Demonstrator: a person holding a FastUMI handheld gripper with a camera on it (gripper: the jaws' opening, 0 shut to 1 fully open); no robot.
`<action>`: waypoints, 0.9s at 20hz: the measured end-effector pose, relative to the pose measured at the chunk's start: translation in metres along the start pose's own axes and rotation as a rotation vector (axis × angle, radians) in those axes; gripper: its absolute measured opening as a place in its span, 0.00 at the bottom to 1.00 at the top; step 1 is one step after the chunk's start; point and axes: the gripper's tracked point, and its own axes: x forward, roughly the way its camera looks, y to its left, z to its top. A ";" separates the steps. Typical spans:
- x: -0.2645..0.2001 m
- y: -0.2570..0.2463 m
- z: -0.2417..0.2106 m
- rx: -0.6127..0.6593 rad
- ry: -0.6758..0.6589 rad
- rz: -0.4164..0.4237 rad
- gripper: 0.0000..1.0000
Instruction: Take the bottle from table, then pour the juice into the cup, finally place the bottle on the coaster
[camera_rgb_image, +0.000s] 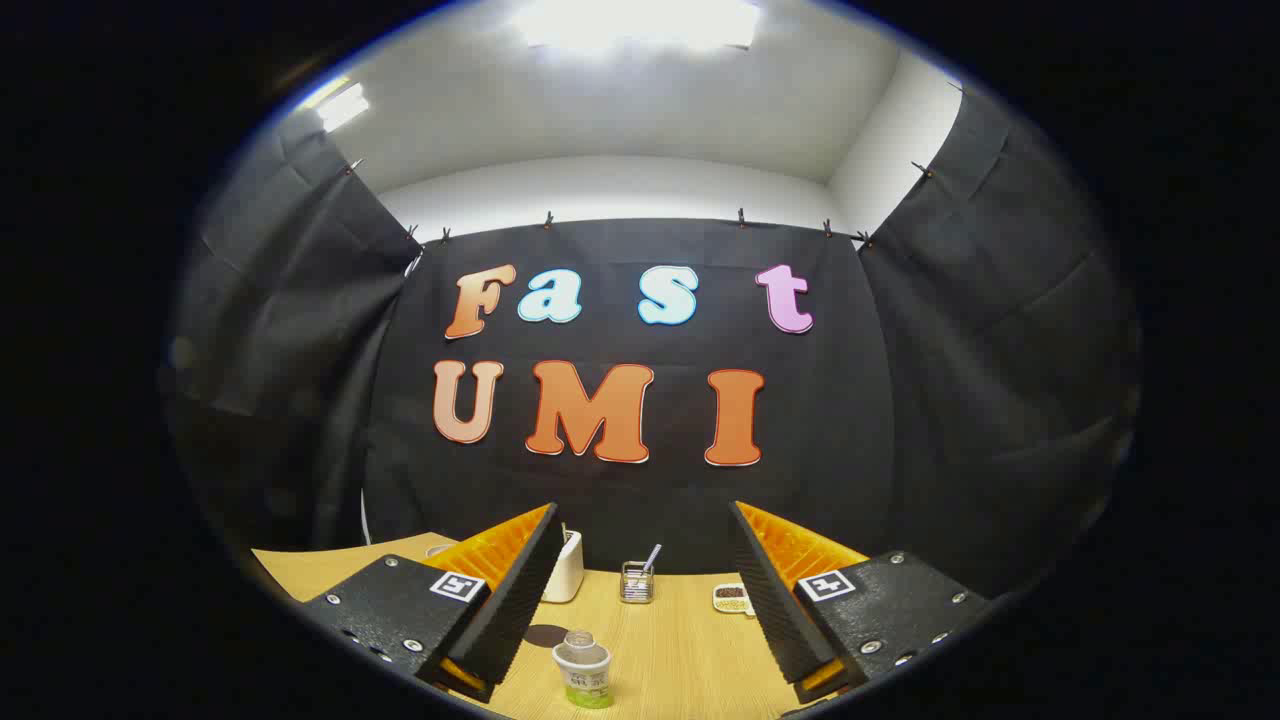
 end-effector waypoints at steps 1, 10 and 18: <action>0.001 0.000 0.001 -0.003 -0.002 0.001 0.98; -0.007 0.011 0.008 0.003 -0.017 0.010 0.98; -0.006 0.030 0.009 0.017 -0.025 0.039 0.98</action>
